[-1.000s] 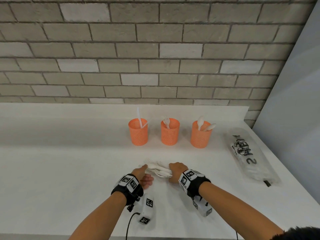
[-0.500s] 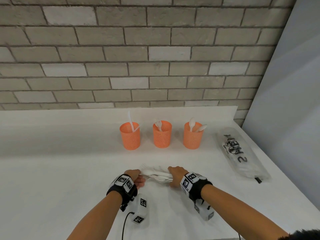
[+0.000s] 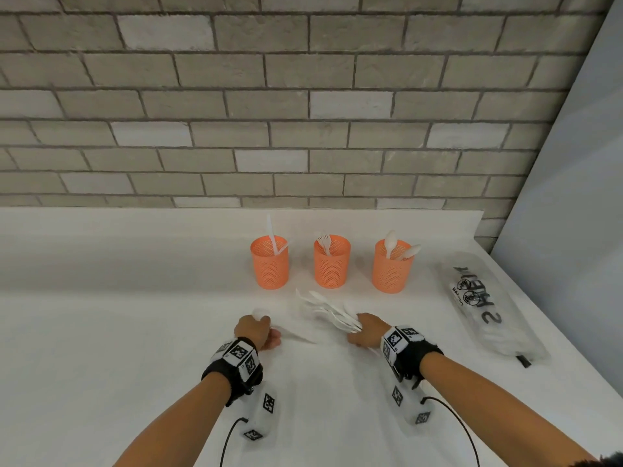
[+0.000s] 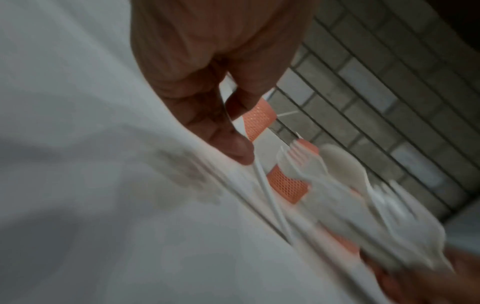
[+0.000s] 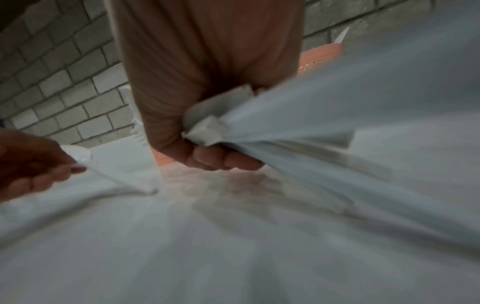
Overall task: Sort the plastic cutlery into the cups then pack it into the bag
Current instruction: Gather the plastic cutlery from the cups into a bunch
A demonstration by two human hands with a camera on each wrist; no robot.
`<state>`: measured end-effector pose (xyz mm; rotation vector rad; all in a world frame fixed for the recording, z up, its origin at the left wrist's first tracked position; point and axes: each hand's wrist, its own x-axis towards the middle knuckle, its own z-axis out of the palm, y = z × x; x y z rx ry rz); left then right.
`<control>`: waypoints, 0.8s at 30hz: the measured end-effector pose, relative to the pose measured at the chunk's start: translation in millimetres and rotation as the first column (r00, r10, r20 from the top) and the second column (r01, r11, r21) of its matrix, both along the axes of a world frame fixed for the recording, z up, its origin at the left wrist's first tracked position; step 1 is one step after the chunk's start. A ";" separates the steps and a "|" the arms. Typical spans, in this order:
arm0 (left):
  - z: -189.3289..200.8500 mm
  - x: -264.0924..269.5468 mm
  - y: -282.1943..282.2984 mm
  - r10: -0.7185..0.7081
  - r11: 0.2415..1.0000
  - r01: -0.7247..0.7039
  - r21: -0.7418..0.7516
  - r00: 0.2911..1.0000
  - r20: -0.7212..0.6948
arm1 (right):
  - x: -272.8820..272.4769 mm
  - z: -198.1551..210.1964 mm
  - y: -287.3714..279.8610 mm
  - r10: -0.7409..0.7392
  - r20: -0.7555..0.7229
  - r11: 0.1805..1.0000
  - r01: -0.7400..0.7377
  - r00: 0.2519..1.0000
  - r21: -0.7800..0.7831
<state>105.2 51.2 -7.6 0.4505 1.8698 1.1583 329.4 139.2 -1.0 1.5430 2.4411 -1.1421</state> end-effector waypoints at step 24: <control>77.8 44.4 17.6 -0.171 0.891 0.242 0.385 0.963 -0.210 | -63.2 53.4 -15.7 -0.284 -0.746 0.959 0.183 0.602 -0.217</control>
